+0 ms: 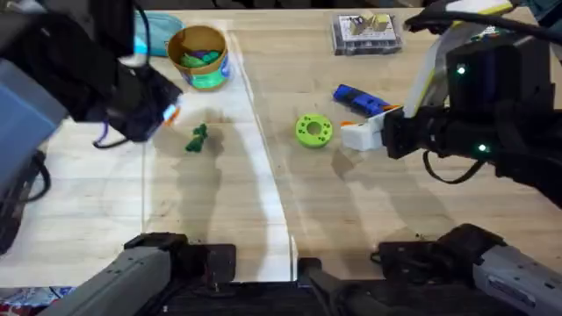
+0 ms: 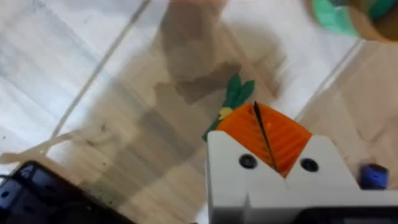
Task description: Pick up the gripper from the table and insert it into the empty holder that is missing its gripper. Then pick up a screw, insert it into the mounting hole, and use the screwdriver to tighten it. Finally, clean up the table by picking up the vegetable and placing it into the bucket.
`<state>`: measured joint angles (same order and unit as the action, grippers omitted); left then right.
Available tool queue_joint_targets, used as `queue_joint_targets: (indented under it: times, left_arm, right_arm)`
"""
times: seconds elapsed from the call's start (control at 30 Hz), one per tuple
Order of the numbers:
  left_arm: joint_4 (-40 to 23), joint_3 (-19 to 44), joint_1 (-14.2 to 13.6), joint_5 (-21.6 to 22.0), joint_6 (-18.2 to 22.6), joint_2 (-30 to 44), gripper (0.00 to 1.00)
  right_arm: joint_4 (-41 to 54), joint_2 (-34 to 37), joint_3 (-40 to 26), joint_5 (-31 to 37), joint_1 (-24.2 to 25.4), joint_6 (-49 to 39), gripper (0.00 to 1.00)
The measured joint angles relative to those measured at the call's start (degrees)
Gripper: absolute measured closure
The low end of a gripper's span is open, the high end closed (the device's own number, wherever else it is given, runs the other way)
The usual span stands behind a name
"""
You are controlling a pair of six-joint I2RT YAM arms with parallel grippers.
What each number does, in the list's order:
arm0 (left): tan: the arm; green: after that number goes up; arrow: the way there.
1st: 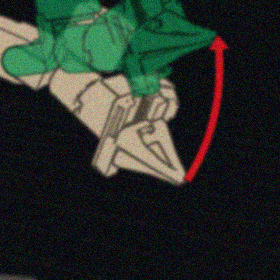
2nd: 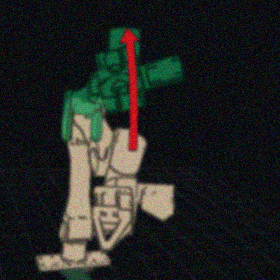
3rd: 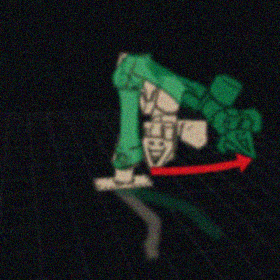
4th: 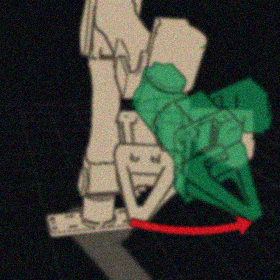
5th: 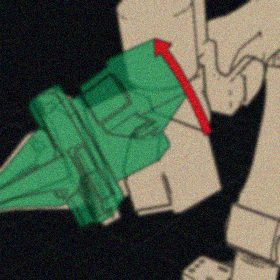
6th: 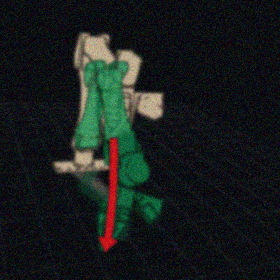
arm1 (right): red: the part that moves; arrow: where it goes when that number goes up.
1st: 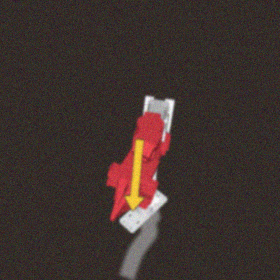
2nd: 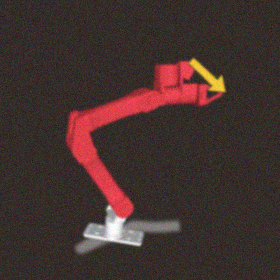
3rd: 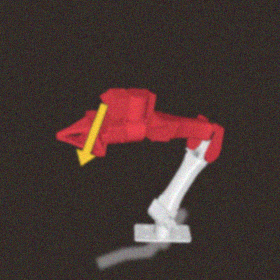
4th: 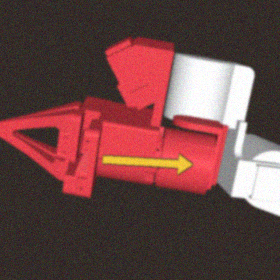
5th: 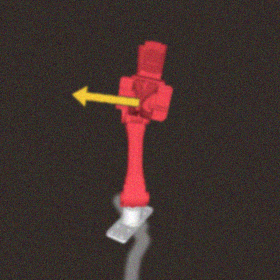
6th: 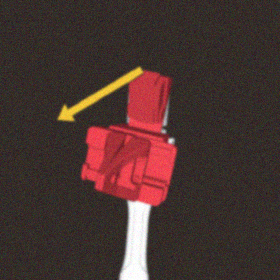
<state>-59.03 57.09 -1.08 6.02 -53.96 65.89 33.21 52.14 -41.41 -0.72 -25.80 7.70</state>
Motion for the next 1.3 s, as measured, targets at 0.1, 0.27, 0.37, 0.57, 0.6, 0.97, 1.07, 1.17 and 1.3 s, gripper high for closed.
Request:
queue_joint_targets:
  times: [0.1,0.27,0.37,0.57,0.6,0.97,1.07,1.17,1.3]
  left_arm:
    - [2.55,5.59,0.0,0.58,1.33,-0.01,0.996]
    - [9.31,8.43,0.0,1.02,2.22,0.0,0.996]
    - [6.98,8.43,0.0,0.61,2.55,0.0,0.99]
    - [-1.06,8.43,0.05,-2.1,12.61,0.29,0.186]
    - [-2.08,8.43,0.07,-3.07,15.66,0.66,0.08]
    - [-5.15,8.43,0.04,-15.52,38.68,16.66,0.012]
    - [-5.35,8.43,0.02,-16.12,41.66,21.9,0.013]
    - [-5.37,8.43,-0.53,-14.71,43.41,25.83,0.013]
    - [-4.51,8.3,-1.96,-12.07,45.33,28.96,0.014]
  right_arm:
    - [-0.01,0.0,0.0,0.08,0.0,0.0,0.044]
    - [-0.04,0.0,0.0,0.3,0.0,0.0,0.044]
    - [-0.02,0.0,0.0,0.34,0.0,0.0,0.044]
    - [-0.02,0.0,0.0,0.49,0.0,0.0,0.044]
    - [-0.02,0.0,0.0,0.49,0.0,0.0,0.044]
    - [-0.04,0.0,0.0,0.51,0.0,0.0,0.044]
    - [-0.02,-0.02,0.0,0.49,0.0,0.0,0.044]
    - [0.04,0.0,0.0,0.49,0.0,0.0,0.044]
    - [0.09,0.0,0.0,0.51,0.0,0.0,0.044]
